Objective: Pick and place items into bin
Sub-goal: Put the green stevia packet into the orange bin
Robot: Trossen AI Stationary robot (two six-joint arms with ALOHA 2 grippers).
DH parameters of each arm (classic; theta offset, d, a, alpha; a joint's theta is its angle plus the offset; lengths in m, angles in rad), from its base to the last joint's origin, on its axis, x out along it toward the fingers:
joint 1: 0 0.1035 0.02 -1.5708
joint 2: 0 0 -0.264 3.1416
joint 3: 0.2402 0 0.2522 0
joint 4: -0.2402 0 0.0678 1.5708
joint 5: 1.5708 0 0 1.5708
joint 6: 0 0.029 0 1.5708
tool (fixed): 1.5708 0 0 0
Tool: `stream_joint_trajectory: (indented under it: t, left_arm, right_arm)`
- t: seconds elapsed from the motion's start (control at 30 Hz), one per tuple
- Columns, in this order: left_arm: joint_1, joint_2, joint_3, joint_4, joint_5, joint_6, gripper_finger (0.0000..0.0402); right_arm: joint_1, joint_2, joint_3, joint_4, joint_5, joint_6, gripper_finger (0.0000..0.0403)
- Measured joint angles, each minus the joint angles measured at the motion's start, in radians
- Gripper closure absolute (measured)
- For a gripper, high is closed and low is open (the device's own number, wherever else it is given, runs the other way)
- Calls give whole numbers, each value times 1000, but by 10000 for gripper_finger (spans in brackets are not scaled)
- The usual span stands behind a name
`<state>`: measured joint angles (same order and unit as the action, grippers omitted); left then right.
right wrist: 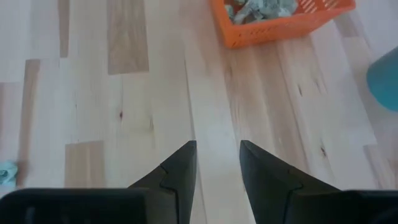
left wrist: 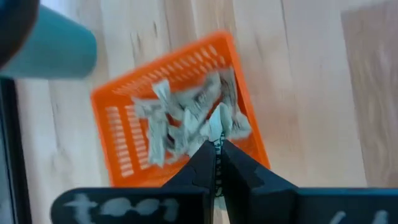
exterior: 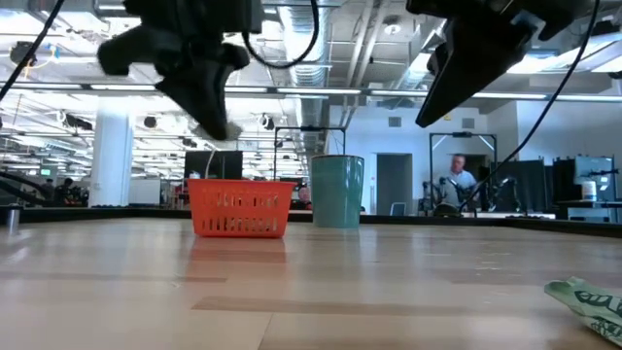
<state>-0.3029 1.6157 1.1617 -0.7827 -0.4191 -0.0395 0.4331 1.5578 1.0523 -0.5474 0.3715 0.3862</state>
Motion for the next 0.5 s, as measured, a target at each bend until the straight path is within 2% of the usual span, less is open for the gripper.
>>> stream_joint_trajectory:
  t: [0.1,0.27,0.5]
  left_arm:
    - [38,-12,-14,64,26,34,401]
    - [122,-12,-69,169,144,89,401]
    - [220,-11,-109,176,178,111,401]
  right_arm:
    - [13,0,0,1,23,14,287]
    - [35,0,0,-6,23,61,287]
    - [110,0,0,-69,-13,198,287]
